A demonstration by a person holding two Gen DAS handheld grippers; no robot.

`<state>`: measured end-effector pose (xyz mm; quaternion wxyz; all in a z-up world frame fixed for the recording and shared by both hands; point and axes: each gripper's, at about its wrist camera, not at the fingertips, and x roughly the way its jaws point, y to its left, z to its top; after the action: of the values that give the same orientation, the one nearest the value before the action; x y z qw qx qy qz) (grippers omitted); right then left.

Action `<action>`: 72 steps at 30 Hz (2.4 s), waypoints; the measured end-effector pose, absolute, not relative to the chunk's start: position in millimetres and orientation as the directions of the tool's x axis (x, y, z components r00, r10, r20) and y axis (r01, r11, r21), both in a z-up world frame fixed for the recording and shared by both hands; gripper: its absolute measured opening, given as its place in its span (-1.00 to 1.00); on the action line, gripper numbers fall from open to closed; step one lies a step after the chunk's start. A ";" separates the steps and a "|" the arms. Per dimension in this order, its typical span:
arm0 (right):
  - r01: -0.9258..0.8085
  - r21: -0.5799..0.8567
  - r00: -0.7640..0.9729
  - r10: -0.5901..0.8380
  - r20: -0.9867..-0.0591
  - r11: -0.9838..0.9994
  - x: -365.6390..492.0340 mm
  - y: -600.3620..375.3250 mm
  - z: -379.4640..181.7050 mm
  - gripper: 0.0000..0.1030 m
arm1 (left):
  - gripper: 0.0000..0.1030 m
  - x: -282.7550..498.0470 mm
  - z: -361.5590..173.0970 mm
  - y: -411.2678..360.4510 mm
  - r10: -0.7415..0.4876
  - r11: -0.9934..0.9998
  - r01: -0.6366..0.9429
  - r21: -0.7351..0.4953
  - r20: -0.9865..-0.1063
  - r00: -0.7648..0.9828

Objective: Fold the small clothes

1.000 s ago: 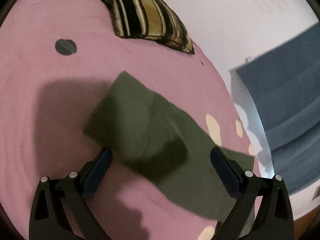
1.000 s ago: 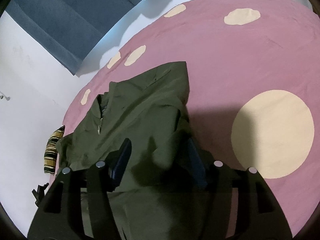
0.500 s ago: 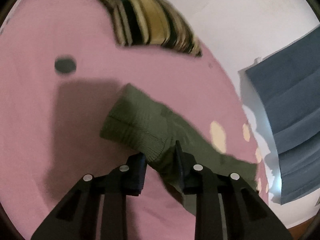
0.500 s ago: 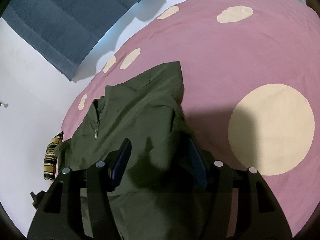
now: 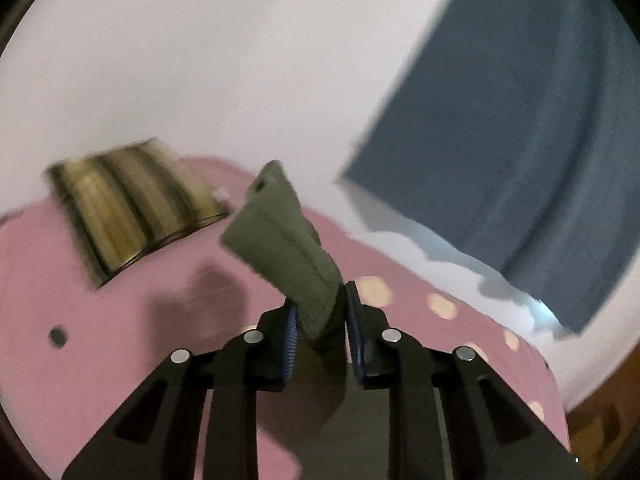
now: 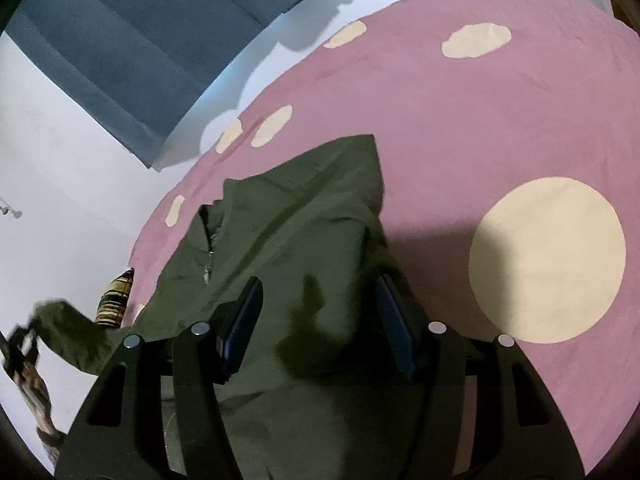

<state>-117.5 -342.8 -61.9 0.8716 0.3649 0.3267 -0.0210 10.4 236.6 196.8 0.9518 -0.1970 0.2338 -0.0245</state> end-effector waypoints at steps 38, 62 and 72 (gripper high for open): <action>0.162 0.756 0.753 0.416 -0.510 0.635 -108.3 -302.8 -60.3 0.29 | 0.65 -41.5 105.8 -124.4 -0.637 0.751 0.589 -0.297 -0.562 0.528; 0.009 0.411 0.595 0.325 -0.735 0.912 16.1 -134.1 -15.9 0.30 | 0.65 12.9 41.4 40.5 -0.346 0.937 0.198 -0.290 -0.671 0.656; 0.104 0.017 0.400 -0.026 -0.916 0.994 92.4 -101.8 -55.9 0.05 | 0.65 14.2 -5.8 83.7 -0.302 0.943 0.075 -0.325 -0.735 0.608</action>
<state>92.4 -101.8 -55.9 0.8360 0.0354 0.5462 -0.0389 14.2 83.7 -5.8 0.8868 -0.1317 0.4300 -0.1063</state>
